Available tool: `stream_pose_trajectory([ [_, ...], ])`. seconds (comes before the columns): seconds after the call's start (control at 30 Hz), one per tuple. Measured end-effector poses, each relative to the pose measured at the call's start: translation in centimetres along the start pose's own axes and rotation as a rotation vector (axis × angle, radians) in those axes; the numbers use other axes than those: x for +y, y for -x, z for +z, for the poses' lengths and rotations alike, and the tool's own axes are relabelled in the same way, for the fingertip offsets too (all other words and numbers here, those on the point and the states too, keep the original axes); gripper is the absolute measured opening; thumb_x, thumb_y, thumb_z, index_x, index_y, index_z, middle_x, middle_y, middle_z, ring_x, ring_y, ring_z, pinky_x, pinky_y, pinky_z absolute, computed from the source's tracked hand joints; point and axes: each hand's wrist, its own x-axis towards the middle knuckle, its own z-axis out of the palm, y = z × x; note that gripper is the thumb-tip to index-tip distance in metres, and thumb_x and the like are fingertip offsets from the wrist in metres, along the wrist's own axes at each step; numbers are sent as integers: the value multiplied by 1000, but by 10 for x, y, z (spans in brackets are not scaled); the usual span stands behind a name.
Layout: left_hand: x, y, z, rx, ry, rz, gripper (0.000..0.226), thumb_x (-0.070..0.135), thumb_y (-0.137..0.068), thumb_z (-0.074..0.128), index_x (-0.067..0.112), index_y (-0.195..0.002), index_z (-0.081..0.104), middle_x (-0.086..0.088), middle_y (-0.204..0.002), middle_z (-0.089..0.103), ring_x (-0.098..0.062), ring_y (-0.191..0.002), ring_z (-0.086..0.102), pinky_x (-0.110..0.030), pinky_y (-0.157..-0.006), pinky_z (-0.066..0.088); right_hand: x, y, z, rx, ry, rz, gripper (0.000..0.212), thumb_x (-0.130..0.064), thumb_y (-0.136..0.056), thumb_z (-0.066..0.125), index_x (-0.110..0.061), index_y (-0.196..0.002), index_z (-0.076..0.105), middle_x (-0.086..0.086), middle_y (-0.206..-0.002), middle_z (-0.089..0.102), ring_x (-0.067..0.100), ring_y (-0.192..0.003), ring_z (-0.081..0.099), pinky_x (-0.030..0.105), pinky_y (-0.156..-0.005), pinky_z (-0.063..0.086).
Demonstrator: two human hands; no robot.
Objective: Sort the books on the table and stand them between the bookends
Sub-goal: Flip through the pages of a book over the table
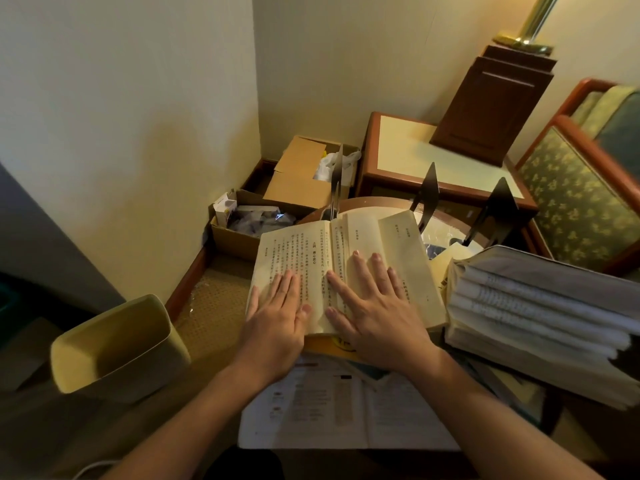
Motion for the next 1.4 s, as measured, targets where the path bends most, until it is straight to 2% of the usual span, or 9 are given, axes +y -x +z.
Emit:
stream_pose_trajectory([
  [0.27,6,-48,-7,-30,-53,-40,58,40,-108,19,17,-159,3,2,-168,2,-12,-154,-4,-40,-120,-10,0,-1,0,-1,12,11,66,-75,-95,5,-49,-152,-17,2,-160,-33,30,-143,-38,52,-122,-12],
  [0.4,8,-82,-11,-69,-46,-70,59,40,-108,18,17,-159,3,1,-168,3,-16,-154,0,-46,-123,-5,0,-1,0,-5,0,1,66,-75,-95,5,-50,-152,-16,2,-161,-32,29,-144,-37,52,-122,-11],
  [0.5,0,-90,-13,-93,-55,-72,61,45,-107,17,21,-160,-1,4,-168,-1,-19,-154,-5,-48,-122,-7,0,0,-1,-5,-7,0,66,-75,-95,5,-50,-152,-15,2,-161,-31,29,-144,-36,53,-122,-10],
  [0.6,-10,-72,-9,-97,-65,-59,61,48,-106,13,25,-159,-7,7,-167,-8,-19,-153,-12,-50,-123,-10,-1,0,-1,-4,-3,0,66,-74,-95,6,-49,-152,-14,3,-162,-30,30,-144,-36,52,-122,-11],
  [0.87,-7,31,11,19,3,-5,67,59,-97,-3,32,-158,-4,18,-165,-11,-6,-150,-22,-43,-123,-15,-1,1,4,17,9,4,66,-74,-96,7,-50,-151,-18,2,-161,-32,30,-144,-38,52,-122,-13],
  [0.97,-8,34,5,-20,77,-21,65,59,-98,4,34,-158,-2,22,-164,-9,-3,-150,-21,-44,-121,-18,-2,2,4,22,5,6,66,-74,-96,7,-50,-152,-17,2,-161,-31,30,-144,-37,52,-121,-13],
  [1.07,-10,9,-2,-35,43,-29,59,51,-105,13,31,-159,2,19,-165,-6,-9,-152,-17,-49,-121,-18,-2,2,2,13,8,9,65,-74,-96,6,-49,-152,-17,2,-161,-32,30,-144,-37,51,-121,-14],
  [1.2,-15,-35,-4,25,-9,-45,55,39,-107,24,27,-160,12,9,-167,5,-19,-155,-4,-54,-122,-6,-2,2,-2,-16,-5,8,66,-74,-95,8,-50,-152,-16,1,-161,-33,29,-144,-37,51,-121,-15],
  [1.4,-22,-42,3,99,38,-160,52,50,-105,25,48,-155,12,0,-168,-1,-30,-153,-10,-59,-123,3,-3,2,-1,-14,-12,16,65,-74,-95,10,-52,-151,-16,-1,-160,-34,26,-143,-39,51,-121,-15],
])
